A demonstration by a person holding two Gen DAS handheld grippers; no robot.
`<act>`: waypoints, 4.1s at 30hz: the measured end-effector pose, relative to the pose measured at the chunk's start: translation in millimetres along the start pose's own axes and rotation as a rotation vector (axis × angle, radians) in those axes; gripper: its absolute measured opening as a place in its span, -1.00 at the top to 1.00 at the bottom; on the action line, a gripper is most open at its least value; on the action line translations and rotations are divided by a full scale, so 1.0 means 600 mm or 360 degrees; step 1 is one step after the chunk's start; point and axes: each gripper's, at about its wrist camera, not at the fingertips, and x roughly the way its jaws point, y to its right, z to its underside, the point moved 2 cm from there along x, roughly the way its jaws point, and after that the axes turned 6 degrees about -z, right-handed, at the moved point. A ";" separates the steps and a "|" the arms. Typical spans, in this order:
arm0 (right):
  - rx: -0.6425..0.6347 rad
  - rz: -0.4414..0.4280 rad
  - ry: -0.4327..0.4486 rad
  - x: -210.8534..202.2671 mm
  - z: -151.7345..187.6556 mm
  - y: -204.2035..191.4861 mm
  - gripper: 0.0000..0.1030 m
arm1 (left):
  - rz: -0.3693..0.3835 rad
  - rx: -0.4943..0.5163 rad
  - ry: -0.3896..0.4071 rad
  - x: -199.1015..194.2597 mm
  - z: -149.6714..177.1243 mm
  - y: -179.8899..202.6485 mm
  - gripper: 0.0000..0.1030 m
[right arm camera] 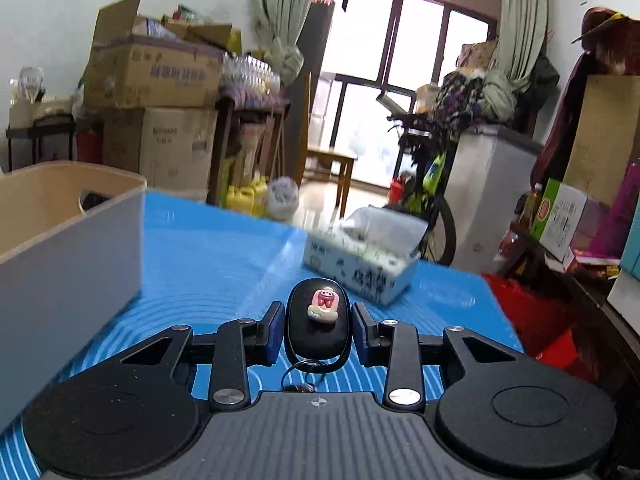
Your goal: Organize rigid objects
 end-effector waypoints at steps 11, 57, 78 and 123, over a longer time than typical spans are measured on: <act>-0.0079 -0.0022 0.0201 -0.043 -0.061 -0.022 0.18 | 0.0007 -0.0006 0.0007 0.000 -0.004 0.001 0.81; -0.0525 -0.0695 -0.0371 0.013 -0.099 -0.355 0.17 | 0.0001 -0.0001 0.0017 -0.007 -0.005 0.002 0.82; -0.0216 -0.0718 -0.0210 -0.046 -0.114 -0.274 -0.55 | -0.0073 -0.0053 0.0095 -0.025 -0.007 -0.008 0.10; 0.0114 -0.0385 -0.0210 -0.356 0.037 -0.123 -0.87 | 0.0065 0.0025 0.0541 -0.272 0.171 0.106 -0.61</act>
